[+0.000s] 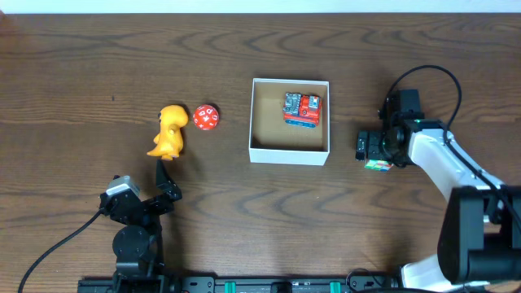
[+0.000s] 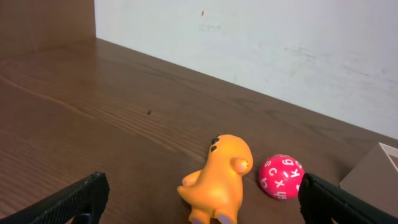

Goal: Pack container
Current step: 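Lower the right gripper and grasp the Rubik's cube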

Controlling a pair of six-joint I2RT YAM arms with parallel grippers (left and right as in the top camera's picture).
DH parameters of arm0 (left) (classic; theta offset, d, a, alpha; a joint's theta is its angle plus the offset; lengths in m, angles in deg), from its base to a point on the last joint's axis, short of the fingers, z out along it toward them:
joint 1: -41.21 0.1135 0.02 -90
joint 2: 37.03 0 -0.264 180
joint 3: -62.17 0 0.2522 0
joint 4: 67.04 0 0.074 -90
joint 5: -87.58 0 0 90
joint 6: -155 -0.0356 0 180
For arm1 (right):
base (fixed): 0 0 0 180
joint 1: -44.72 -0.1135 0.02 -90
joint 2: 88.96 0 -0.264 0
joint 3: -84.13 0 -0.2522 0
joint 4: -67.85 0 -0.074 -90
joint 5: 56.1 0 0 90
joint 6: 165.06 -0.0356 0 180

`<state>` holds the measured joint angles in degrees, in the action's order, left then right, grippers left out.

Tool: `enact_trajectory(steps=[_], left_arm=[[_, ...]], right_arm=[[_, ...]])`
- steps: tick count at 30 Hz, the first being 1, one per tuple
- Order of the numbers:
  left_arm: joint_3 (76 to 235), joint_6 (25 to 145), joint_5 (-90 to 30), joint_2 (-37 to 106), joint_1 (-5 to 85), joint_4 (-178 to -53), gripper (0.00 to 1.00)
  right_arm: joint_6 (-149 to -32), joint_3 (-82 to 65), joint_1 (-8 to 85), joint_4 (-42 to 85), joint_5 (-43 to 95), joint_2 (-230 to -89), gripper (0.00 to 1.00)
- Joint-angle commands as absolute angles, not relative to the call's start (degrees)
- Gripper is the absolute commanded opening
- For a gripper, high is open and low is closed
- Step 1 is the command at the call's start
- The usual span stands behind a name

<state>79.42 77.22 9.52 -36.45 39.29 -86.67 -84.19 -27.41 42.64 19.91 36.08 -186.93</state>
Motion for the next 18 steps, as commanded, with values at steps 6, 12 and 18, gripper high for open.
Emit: enact_trajectory(steps=[6,12,18], left_arm=[[77.76,77.6,9.54,-36.8,39.58,-87.32,0.98],[77.76,77.6,9.54,-36.8,39.58,-87.32,0.98],[77.76,77.6,9.54,-36.8,39.58,-87.32,0.98]], right_arm=[[-83.12,-27.69,42.31,20.5,37.15,-190.14,0.99],[-83.12,-27.69,42.29,20.44,38.24,-190.34,0.93],[-83.12,-27.67,42.29,20.02,38.22,-190.34,0.81]])
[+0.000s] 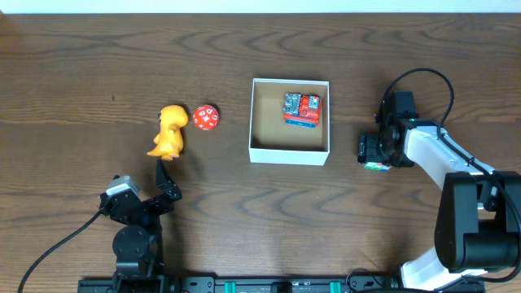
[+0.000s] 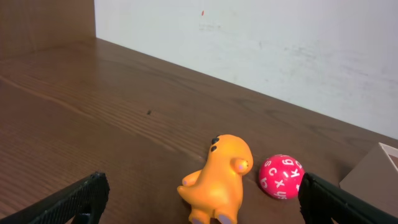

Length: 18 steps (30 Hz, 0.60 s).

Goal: Pack container
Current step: 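Lower the right gripper and grasp the Rubik's cube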

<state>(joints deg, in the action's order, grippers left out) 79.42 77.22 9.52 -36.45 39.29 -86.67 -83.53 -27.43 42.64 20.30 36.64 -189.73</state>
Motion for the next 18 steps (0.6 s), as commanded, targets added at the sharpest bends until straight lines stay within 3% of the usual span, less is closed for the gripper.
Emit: enact_trajectory(steps=[1,7,18], left_arm=[[77.76,77.6,9.54,-36.8,39.58,-87.32,0.98],[77.76,77.6,9.54,-36.8,39.58,-87.32,0.98],[77.76,77.6,9.54,-36.8,39.58,-87.32,0.98]], right_arm=[[-83.12,-27.67,42.29,19.98,38.2,-190.32,0.81],[-83.12,-26.71,42.29,18.08,38.2,-190.32,0.73],[-83.14,-20.42,42.26,12.37,38.17,-190.32,0.72]])
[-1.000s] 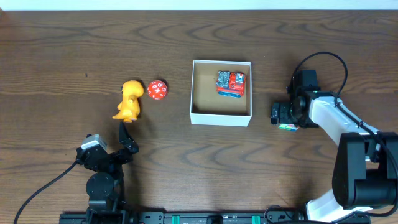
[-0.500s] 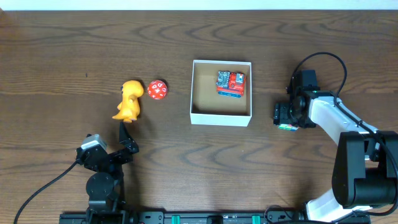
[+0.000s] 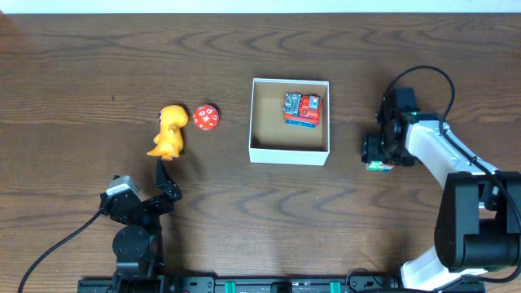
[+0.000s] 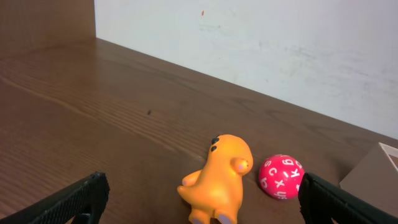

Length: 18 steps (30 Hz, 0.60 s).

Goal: Pack container
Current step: 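Lower the right gripper and grasp the Rubik's cube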

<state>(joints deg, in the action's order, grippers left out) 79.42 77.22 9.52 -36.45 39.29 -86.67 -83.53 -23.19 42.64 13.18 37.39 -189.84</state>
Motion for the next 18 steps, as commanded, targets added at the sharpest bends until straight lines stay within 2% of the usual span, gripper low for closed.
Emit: enact_trajectory(steps=[1,8,18], left_arm=[[77.76,77.6,9.54,-36.8,39.58,-87.32,0.98],[77.76,77.6,9.54,-36.8,39.58,-87.32,0.98],[77.76,77.6,9.54,-36.8,39.58,-87.32,0.98]], right_arm=[[-83.12,-19.76,42.26,11.85,38.17,-190.32,0.71],[-83.12,-16.33,41.63,8.9,38.17,-190.32,0.73],[-82.64,-18.91,41.65,9.62,37.95,-190.32,0.86]])
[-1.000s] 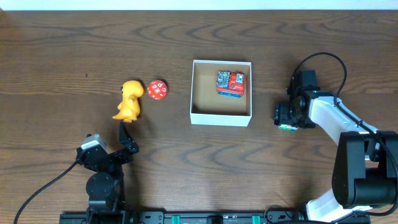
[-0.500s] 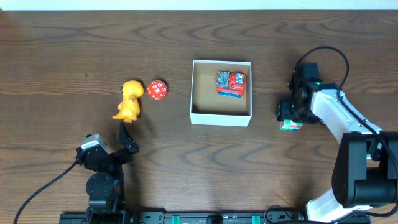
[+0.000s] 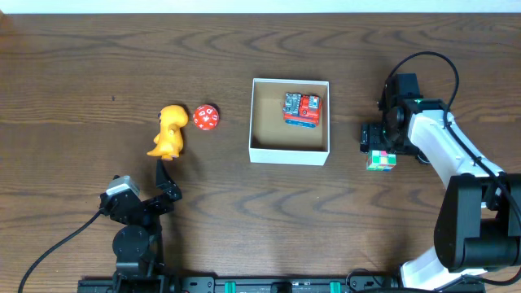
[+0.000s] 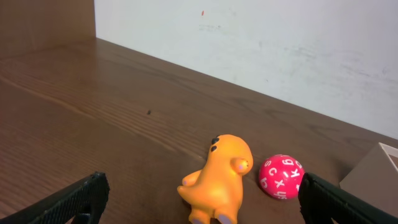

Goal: Pack container
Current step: 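Lower the right gripper and grasp the Rubik's cube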

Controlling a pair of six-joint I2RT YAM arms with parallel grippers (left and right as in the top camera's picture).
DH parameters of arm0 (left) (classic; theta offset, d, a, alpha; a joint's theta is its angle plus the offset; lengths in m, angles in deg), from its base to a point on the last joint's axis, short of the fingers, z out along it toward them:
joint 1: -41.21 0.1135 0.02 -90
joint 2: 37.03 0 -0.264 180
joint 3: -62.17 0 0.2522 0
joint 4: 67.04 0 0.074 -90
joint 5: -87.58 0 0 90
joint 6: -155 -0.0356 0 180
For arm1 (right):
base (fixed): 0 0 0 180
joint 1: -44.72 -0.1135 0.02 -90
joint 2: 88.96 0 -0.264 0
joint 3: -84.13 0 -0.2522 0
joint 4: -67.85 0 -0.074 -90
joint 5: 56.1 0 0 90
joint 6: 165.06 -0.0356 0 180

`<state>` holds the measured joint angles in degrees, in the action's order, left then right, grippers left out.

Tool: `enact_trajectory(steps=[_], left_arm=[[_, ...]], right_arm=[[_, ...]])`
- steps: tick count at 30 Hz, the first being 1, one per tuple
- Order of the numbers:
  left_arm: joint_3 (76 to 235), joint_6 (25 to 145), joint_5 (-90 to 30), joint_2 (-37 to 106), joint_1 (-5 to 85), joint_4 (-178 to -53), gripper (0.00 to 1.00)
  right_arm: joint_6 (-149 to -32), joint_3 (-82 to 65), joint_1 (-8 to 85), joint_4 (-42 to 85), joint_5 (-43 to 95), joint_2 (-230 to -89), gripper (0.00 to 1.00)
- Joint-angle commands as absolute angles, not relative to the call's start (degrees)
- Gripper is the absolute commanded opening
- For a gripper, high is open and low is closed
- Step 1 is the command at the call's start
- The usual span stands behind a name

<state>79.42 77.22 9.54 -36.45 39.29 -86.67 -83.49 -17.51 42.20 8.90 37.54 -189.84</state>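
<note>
A white open box (image 3: 259, 151) stands mid-table with a red and blue block toy (image 3: 302, 110) in its far right corner. To its left on the table lie an orange dinosaur figure (image 3: 169, 132) (image 4: 222, 180) and a pink lettered ball (image 3: 206, 118) (image 4: 281, 176). My left gripper (image 3: 165, 181) (image 4: 202, 190) is open, just short of the dinosaur, which shows between its fingers. Right of the box, my right gripper (image 3: 378, 146) points down, shut on a small multicoloured cube (image 3: 382, 159).
Dark wood table (image 3: 98, 65) all round. A pale wall (image 4: 280, 50) runs along its far edge. My right arm (image 3: 444, 155) curves in from the lower right, with a black cable looping over it.
My right gripper has shifted a little away from the table's front edge. The multicoloured cube has come with it and shows more fully under the fingers. The left arm is still.
At every earlier moment my right gripper was low over the multicoloured cube right of the box, covering most of it and shifting slightly. Now the cube shows more fully at its fingertips. The left gripper, dinosaur, ball and box never moved.
</note>
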Motion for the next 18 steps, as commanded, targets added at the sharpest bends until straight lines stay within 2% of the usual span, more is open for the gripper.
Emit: enact_trajectory(steps=[1,10,13,15,18], left_arm=[[77.76,77.6,9.54,-36.8,39.58,-87.32,0.98],[77.76,77.6,9.54,-36.8,39.58,-87.32,0.98],[77.76,77.6,9.54,-36.8,39.58,-87.32,0.98],[77.76,77.6,9.54,-36.8,39.58,-87.32,0.98],[77.76,77.6,9.54,-36.8,39.58,-87.32,0.98]], right_arm=[[-82.59,-19.56,41.65,10.16,37.98,-190.32,0.87],[-81.15,-23.91,41.65,14.42,37.98,-190.34,0.85],[-81.15,-24.02,41.65,14.86,37.98,-190.32,0.8],[-81.15,-24.02,41.65,14.88,37.98,-190.32,0.74],[-81.17,-24.02,41.65,14.84,37.95,-190.34,0.72]])
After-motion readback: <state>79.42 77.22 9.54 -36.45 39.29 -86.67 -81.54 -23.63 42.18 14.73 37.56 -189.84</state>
